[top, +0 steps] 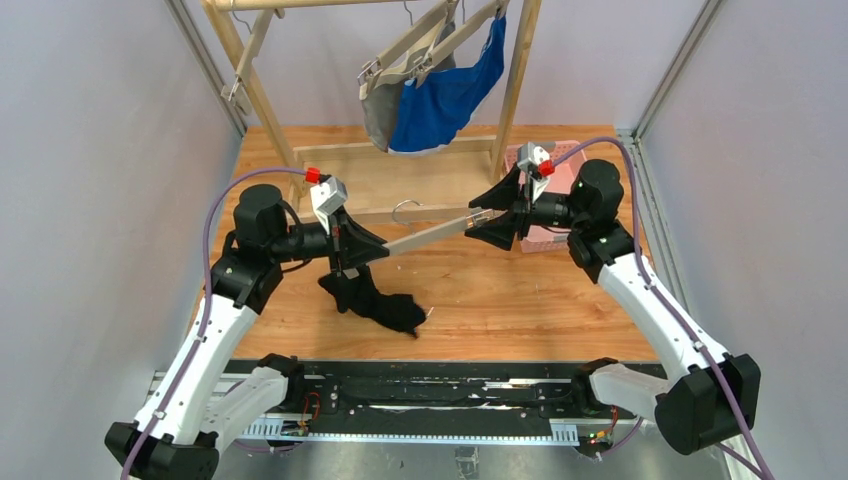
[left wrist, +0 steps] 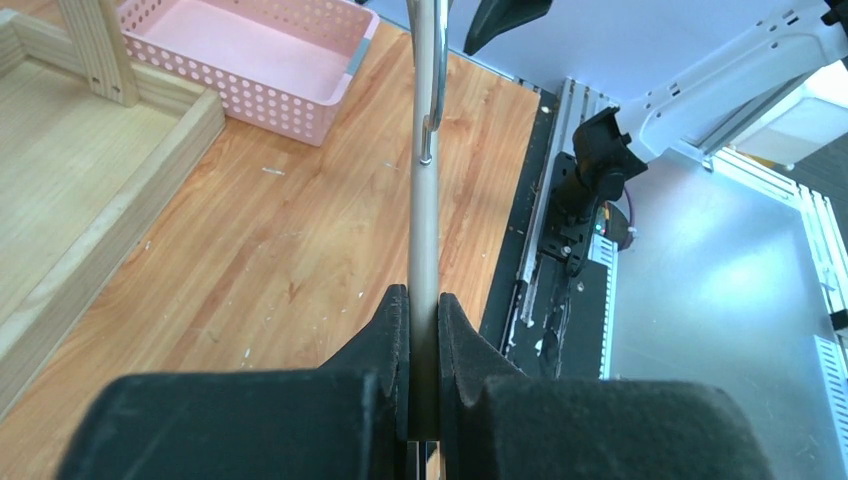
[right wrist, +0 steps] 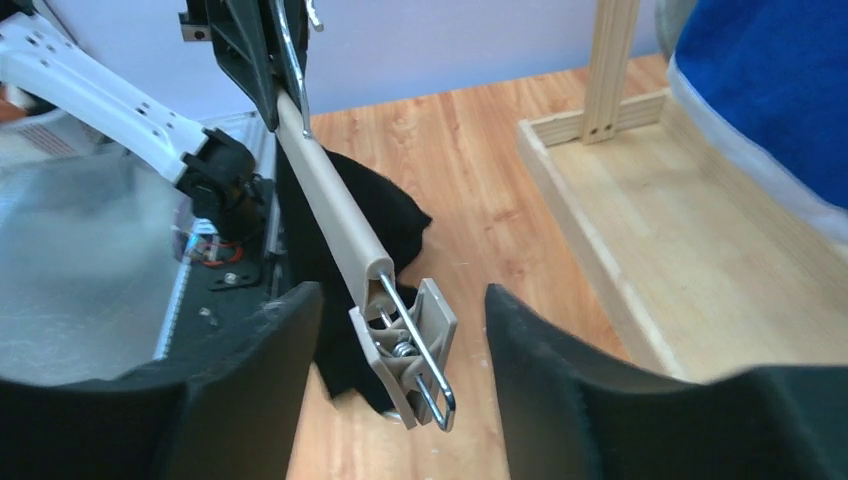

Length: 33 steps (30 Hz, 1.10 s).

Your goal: Remove the underwear clipped to the hanger

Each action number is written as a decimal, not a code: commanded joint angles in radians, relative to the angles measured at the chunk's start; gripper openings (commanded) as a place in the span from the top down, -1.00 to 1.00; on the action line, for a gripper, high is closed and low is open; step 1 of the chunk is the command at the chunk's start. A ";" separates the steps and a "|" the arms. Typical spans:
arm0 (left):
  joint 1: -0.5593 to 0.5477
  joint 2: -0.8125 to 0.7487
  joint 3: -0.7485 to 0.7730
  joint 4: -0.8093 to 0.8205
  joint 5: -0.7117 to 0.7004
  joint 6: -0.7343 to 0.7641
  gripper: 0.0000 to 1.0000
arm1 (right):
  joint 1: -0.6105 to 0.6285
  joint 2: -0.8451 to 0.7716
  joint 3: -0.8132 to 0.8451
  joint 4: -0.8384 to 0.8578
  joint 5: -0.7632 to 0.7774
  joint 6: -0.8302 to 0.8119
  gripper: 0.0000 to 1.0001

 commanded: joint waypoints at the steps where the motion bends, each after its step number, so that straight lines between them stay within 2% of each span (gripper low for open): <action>1: -0.007 0.008 0.043 0.065 -0.008 -0.026 0.99 | 0.002 -0.021 0.040 0.026 0.035 0.005 -0.43; 5: -0.008 0.009 0.047 0.127 -0.011 -0.070 1.00 | 0.002 -0.081 -0.010 0.025 0.138 -0.008 -0.64; 9: -0.009 0.011 0.055 0.213 -0.023 -0.126 1.00 | 0.002 -0.168 -0.104 0.062 0.301 0.032 -0.66; 11: -0.014 0.012 0.054 0.272 -0.026 -0.162 1.00 | 0.002 -0.221 -0.177 0.115 0.409 0.077 -0.65; 14: -0.031 0.021 0.049 0.391 -0.030 -0.229 1.00 | 0.002 -0.293 -0.309 0.292 0.464 0.176 -0.78; 18: -0.088 0.066 0.079 0.416 -0.062 -0.231 1.00 | 0.002 -0.293 -0.401 0.554 0.452 0.302 -0.78; 25: -0.170 0.109 0.090 0.503 -0.138 -0.262 1.00 | 0.003 -0.187 -0.383 0.871 0.399 0.481 -0.72; 33: -0.191 0.115 0.025 0.658 -0.226 -0.338 0.99 | 0.003 -0.017 -0.333 1.206 0.403 0.655 -0.70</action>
